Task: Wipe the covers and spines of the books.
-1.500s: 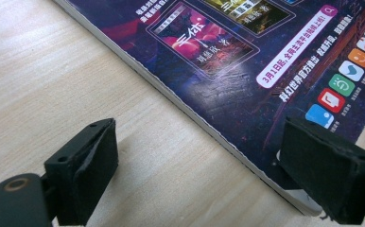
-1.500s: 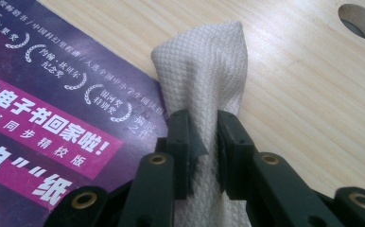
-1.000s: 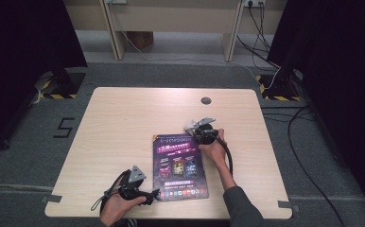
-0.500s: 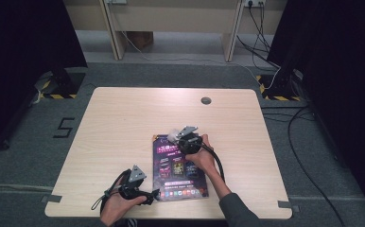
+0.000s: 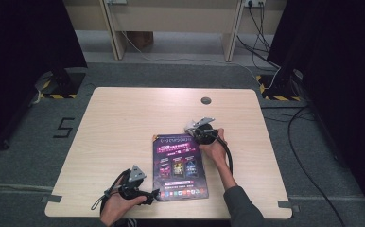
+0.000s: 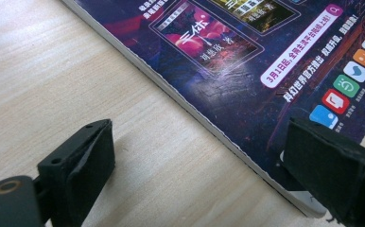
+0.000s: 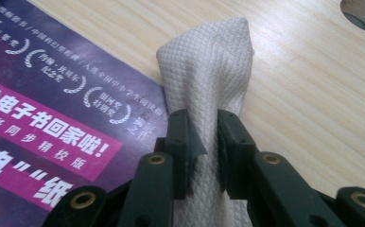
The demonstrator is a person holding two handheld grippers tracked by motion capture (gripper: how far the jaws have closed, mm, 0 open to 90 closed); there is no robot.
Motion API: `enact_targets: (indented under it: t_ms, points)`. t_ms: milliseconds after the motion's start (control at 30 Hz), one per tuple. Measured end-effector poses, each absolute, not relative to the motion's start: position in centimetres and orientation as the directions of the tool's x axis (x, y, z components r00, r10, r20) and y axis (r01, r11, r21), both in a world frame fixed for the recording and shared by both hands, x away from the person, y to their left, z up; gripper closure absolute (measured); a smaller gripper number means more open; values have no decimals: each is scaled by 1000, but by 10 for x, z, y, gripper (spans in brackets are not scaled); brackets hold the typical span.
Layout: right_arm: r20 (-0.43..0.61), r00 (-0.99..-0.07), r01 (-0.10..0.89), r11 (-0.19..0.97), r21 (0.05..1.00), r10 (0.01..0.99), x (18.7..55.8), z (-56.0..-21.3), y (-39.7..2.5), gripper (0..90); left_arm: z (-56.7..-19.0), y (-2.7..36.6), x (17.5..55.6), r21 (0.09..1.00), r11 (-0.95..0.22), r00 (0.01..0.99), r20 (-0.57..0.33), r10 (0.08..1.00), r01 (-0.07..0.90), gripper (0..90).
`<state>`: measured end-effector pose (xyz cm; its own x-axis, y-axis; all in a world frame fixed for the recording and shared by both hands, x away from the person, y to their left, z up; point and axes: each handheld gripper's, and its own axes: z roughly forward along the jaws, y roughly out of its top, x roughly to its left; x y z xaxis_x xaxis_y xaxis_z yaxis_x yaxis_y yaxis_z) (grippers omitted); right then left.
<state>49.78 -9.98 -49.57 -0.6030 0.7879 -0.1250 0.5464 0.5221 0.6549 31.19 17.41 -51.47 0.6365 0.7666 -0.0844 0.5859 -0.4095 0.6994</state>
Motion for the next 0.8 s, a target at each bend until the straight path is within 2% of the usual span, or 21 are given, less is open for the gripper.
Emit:
enact_targets:
  t_ms: [133,367,800]
  points:
    - [-165,-611,530,555,641,774,496,-495,-93,772,-515,174,312,697,-412,638,-85,766,587,87]
    - [-179,-700,449,621,643,691,479,-496,-56,774,-515,174,313,695,-411,636,-87,766,590,80]
    - [-166,-772,386,660,645,614,473,-497,4,771,-514,173,312,691,-416,636,-84,767,592,69]
